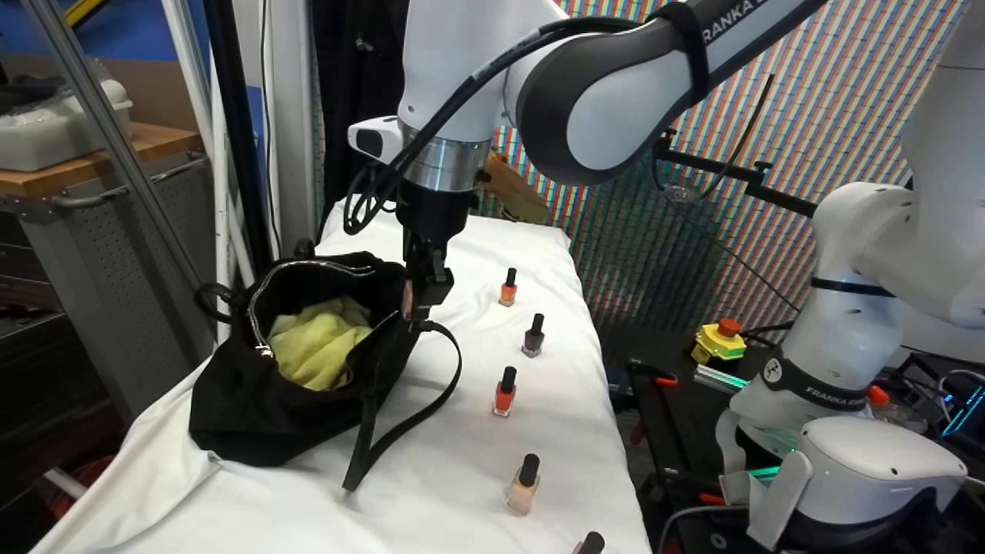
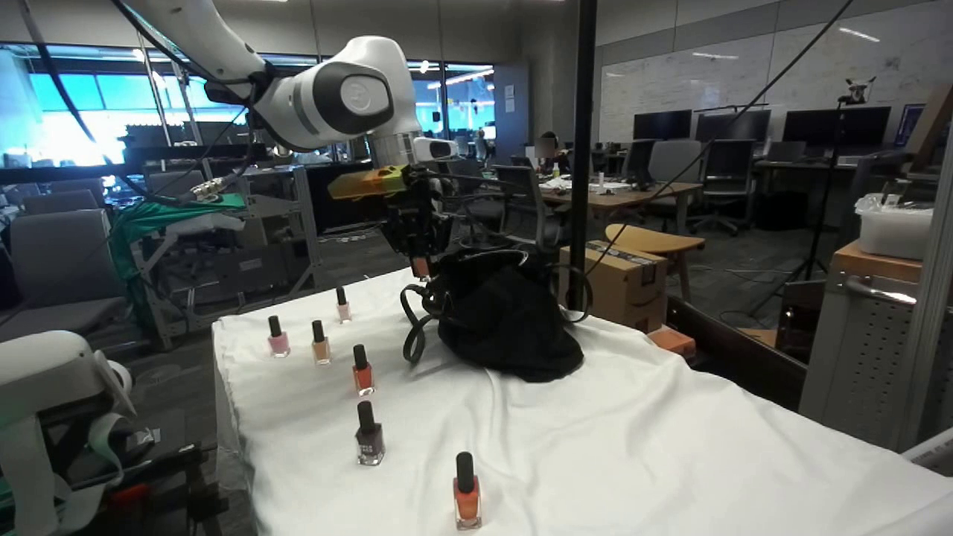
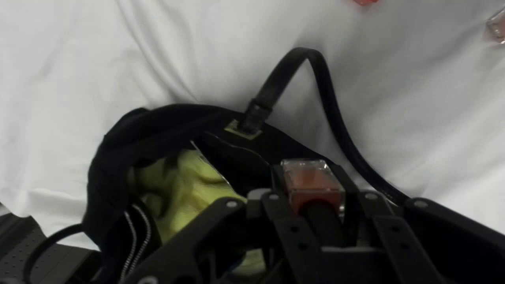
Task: Place the nail polish bottles inside the black bag from right to left
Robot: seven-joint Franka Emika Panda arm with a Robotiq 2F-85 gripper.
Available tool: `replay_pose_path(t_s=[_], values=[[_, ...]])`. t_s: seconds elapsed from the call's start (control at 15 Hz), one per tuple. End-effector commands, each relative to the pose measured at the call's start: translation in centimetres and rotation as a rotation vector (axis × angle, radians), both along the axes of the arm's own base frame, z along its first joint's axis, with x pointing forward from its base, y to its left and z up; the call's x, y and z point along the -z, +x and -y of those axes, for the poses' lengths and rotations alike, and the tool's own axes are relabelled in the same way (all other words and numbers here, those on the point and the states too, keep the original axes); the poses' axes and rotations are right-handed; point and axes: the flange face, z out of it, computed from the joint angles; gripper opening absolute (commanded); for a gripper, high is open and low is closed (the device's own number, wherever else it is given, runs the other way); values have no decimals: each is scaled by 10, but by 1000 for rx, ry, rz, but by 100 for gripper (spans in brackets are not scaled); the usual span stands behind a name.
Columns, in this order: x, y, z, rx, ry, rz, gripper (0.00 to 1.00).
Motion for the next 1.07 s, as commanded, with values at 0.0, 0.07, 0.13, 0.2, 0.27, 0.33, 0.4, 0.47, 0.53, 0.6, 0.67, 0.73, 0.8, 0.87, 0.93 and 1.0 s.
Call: replay_pose_path(t_s=[0.0,0.07,0.13,0.2,0.27,0.33,0.4,0.47,0.53,0.6,0.67,0.73,0.8,0.87,0.93,1.0], values=[[-4,6,-35,-21,-5,50,15],[-2,9,-42,-26,-3,64,15],[-1,14,-46,-24,-4,78,15],[1,20,-48,-20,-1,99,15],[3,27,-49,-16,3,111,15],[5,35,-49,-10,5,119,15],[7,41,-48,-6,6,126,15],[9,49,-46,5,11,136,15],[11,56,-45,16,17,146,15],[13,64,-42,25,18,154,15],[15,70,-39,31,15,157,15],[16,76,-36,44,16,168,15],[18,81,-32,53,17,177,15],[19,86,-29,64,14,185,15],[20,91,-25,76,15,190,15],[21,96,-21,89,12,202,15]])
